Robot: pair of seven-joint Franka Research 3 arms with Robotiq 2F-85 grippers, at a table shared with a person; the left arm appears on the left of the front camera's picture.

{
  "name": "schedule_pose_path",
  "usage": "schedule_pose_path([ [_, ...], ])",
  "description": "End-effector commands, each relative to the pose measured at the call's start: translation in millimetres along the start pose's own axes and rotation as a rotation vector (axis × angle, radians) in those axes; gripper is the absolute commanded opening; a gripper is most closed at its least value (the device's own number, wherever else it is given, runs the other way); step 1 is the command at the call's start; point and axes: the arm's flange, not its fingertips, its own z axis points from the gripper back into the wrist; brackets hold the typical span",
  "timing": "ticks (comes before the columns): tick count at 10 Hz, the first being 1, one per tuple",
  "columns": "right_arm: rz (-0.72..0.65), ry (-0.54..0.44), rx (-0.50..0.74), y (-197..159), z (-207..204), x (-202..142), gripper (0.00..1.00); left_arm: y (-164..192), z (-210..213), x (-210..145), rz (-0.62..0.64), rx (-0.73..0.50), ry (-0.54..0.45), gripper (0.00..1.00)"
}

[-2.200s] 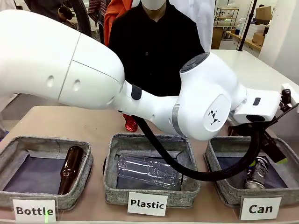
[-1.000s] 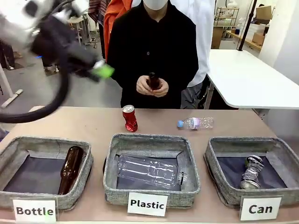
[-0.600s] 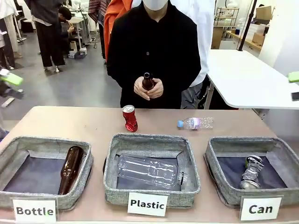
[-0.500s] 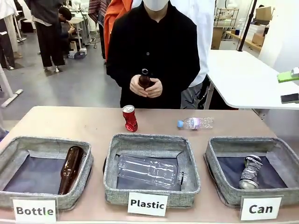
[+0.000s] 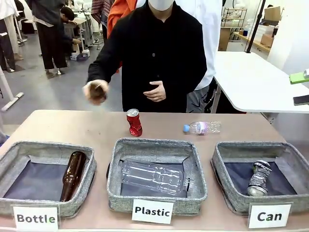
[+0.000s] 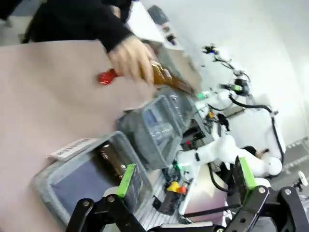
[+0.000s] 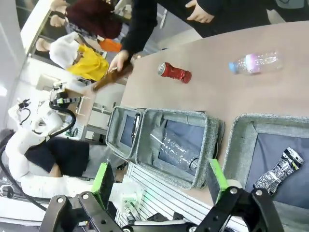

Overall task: Sort the can waste into the basket.
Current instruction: Pick up the can waste from the table and place it in the right Fabric basket.

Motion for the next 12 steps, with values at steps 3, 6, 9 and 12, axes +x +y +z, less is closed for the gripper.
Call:
schedule_pose_path([
  [3,0.023,0.006,-0.005,-2,2,0,1.00,-45,100,-61,0.073,0.420,-0.286,1.00],
  [6,0.023,0.006,-0.005,-2,2,0,1.00,-59,135,-112,0.116,0.486,-0.379,1.00],
  [9,0.023,0.006,-0.005,-2,2,0,1.00,-57,132,-118,0.106,0.461,-0.372,1.00],
  [12,0.023,0.006,-0.005,-2,2,0,1.00,-57,84,-101,0.058,0.466,-0.244,1.00],
])
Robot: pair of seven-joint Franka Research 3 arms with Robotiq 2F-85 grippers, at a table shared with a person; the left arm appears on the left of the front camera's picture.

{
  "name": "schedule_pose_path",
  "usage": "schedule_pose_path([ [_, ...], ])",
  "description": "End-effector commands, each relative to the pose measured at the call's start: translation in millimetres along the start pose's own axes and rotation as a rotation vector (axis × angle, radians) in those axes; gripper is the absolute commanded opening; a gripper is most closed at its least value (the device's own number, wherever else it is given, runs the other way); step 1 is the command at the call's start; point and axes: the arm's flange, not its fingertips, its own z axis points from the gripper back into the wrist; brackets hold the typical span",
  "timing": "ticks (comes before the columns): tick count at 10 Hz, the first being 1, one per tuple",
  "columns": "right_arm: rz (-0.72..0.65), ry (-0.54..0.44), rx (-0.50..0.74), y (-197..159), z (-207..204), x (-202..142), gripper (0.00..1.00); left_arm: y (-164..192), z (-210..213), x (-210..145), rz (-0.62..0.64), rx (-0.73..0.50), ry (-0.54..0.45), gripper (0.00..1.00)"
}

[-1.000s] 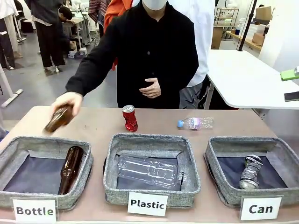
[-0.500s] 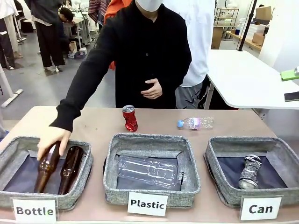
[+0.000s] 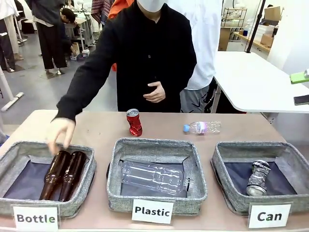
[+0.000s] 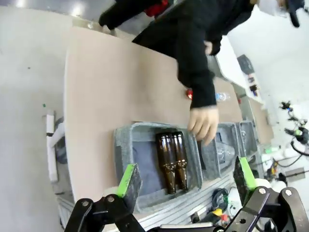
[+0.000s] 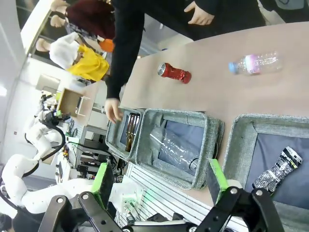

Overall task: Sort the can waste into the basket.
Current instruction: Pick up the can waste from the table and place it in the right Fabric basket.

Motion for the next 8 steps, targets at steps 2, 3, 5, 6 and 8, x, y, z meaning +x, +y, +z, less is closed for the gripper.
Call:
schedule_pose_path([
  [2,0.023,0.008,-0.005,-2,1,0,1.00,-18,-90,-6,-0.084,-0.002,0.241,1.00],
  [3,0.023,0.008,-0.005,-2,1,0,1.00,-19,-127,-8,-0.090,-0.012,0.346,1.00],
  [5,0.023,0.008,-0.005,-2,1,0,1.00,-18,-191,-4,-0.142,-0.061,0.548,1.00],
  [6,0.023,0.008,-0.005,-2,1,0,1.00,-19,-212,-7,-0.152,-0.039,0.618,1.00],
  [8,0.023,0.008,-0.005,-2,1,0,1.00,-27,-185,-17,-0.096,-0.061,0.456,1.00],
])
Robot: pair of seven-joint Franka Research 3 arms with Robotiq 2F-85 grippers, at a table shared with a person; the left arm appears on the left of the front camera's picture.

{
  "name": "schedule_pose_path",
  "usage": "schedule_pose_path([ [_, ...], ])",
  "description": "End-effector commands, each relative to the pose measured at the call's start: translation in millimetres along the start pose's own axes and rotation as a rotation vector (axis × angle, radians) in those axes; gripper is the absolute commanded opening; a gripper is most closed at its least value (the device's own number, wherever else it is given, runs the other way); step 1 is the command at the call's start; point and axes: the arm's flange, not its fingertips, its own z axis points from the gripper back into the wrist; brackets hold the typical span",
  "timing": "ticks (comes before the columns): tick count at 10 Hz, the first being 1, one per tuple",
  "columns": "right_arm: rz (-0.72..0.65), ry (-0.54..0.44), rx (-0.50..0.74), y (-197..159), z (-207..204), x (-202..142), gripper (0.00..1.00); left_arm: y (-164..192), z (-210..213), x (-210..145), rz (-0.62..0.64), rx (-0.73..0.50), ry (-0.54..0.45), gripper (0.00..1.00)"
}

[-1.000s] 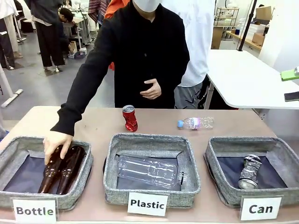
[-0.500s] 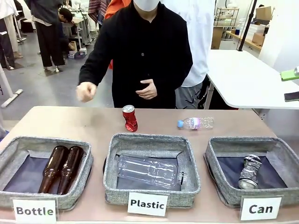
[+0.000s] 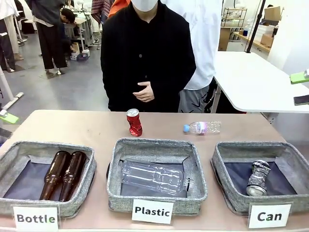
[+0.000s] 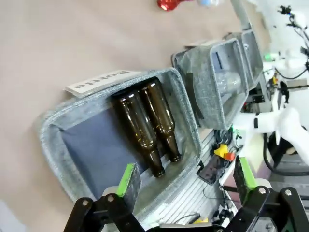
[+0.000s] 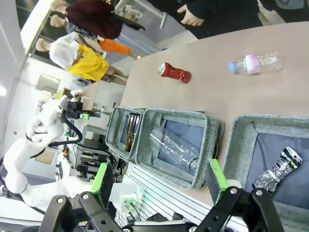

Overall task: Sort the can waste into the basket.
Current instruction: Pick up the can waste from the table and place it in the right Fabric basket.

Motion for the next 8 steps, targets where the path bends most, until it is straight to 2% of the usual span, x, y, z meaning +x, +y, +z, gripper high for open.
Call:
schedule_pose_path([
  [1,0.023,0.007,-0.005,-2,2,0,1.00,-7,21,-13,0.006,0.002,-0.072,1.00],
  [6,0.023,0.007,-0.005,-2,2,0,1.00,-5,29,-12,-0.001,0.015,-0.071,1.00],
  [7,0.023,0.007,-0.005,-2,2,0,1.00,-32,-2,-5,-0.026,0.161,-0.014,1.00],
  [8,0.023,0.007,-0.005,-2,2,0,1.00,-55,-35,15,-0.144,0.238,0.009,1.00],
])
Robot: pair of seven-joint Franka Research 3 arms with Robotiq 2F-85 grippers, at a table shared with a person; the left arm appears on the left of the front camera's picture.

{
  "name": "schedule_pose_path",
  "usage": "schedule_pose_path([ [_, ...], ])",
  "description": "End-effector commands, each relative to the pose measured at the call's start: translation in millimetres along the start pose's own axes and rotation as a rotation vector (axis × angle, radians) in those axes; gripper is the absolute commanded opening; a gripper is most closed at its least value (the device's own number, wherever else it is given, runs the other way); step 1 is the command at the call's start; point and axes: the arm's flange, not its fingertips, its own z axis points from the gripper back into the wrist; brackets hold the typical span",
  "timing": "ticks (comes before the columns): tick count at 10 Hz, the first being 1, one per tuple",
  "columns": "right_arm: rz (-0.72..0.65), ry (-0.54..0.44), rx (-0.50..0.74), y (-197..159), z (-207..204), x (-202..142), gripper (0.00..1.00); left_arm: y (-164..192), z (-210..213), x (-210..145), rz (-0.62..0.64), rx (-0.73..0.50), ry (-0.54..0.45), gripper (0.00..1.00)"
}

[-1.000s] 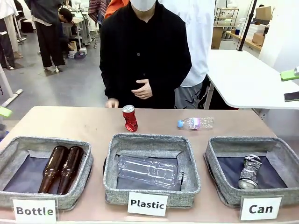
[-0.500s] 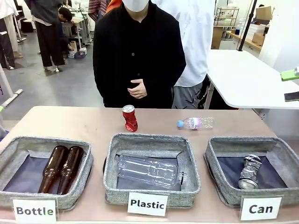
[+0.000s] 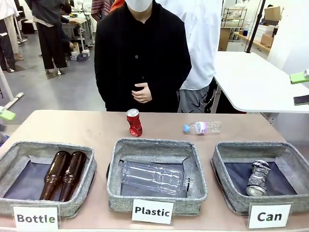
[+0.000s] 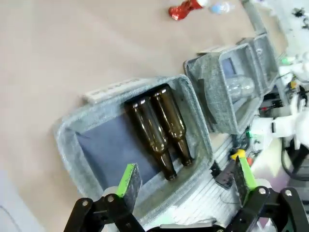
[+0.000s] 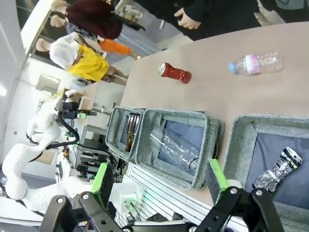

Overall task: Sort the can waste into the basket.
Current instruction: Pick up the can waste from the table and place it in the right Fabric basket.

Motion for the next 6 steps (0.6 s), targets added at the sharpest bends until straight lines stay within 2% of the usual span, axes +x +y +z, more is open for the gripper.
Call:
schedule_pose_path([
  [1,0.023,0.007,-0.005,-2,2,0,1.00,-47,-58,34,-0.132,0.142,0.000,1.00],
  [2,0.023,0.007,-0.005,-2,2,0,1.00,-56,-72,46,-0.184,0.111,-0.016,1.00],
  [3,0.023,0.007,-0.005,-2,2,0,1.00,-62,-92,57,-0.315,0.019,-0.096,1.00],
  [4,0.023,0.007,-0.005,-2,2,0,1.00,-67,-119,68,-0.587,-0.153,-0.085,1.00],
  [5,0.023,0.007,-0.005,-2,2,0,1.00,-73,-149,78,-0.773,-0.405,0.086,1.00],
  [6,0.023,0.007,-0.005,-2,2,0,1.00,-76,-164,86,-0.764,-0.621,0.147,1.00],
])
